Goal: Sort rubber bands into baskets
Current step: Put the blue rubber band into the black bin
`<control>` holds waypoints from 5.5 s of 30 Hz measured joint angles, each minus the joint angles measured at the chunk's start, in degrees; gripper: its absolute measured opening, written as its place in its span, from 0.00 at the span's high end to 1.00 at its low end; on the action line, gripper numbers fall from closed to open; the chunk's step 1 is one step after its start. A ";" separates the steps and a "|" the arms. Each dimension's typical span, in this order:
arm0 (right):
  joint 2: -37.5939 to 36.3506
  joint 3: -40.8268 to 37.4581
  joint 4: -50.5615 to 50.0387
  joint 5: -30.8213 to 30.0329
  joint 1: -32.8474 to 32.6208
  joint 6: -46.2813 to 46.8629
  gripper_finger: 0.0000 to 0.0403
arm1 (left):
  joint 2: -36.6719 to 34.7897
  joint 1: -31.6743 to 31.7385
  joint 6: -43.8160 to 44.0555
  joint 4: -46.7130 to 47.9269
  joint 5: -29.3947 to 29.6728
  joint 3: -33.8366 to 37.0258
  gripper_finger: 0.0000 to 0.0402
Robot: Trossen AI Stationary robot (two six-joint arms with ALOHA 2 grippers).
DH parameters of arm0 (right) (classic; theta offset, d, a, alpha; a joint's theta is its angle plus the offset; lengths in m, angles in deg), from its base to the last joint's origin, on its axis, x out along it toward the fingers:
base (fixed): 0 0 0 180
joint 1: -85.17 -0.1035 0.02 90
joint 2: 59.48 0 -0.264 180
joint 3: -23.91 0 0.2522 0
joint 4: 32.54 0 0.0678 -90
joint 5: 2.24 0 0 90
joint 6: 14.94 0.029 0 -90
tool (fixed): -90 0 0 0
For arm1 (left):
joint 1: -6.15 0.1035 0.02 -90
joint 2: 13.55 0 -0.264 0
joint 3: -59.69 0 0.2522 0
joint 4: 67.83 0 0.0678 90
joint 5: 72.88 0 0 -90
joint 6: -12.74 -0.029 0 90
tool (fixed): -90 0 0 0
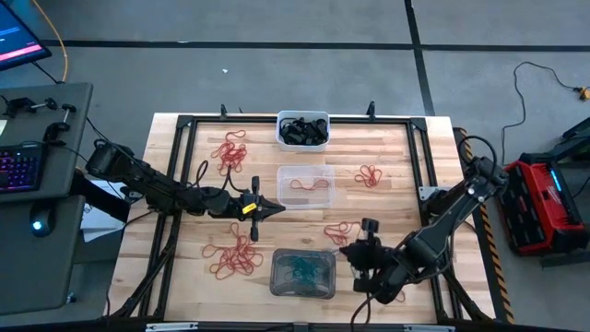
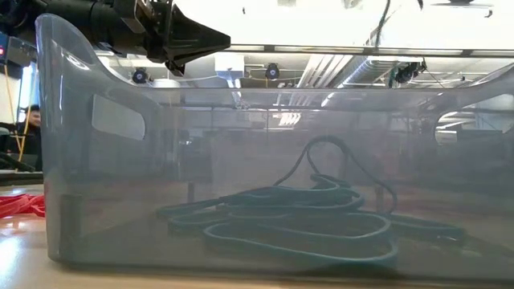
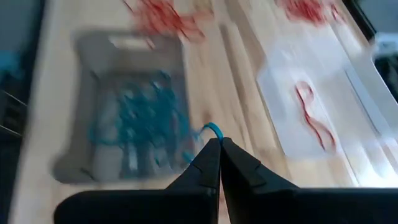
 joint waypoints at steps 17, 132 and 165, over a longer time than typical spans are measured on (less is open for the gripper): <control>3.75 2.67 15.10 6.31 6.02 -17.92 1.00 | 0.00 0.00 0.17 0.00 0.00 0.00 1.00; 7.39 0.55 -13.14 23.89 0.56 10.74 1.00 | 0.02 -0.04 0.50 1.62 -0.20 -0.04 1.00; 13.35 0.13 -12.73 28.87 1.52 14.57 0.74 | 0.02 -0.06 0.57 1.70 -0.20 -0.04 1.00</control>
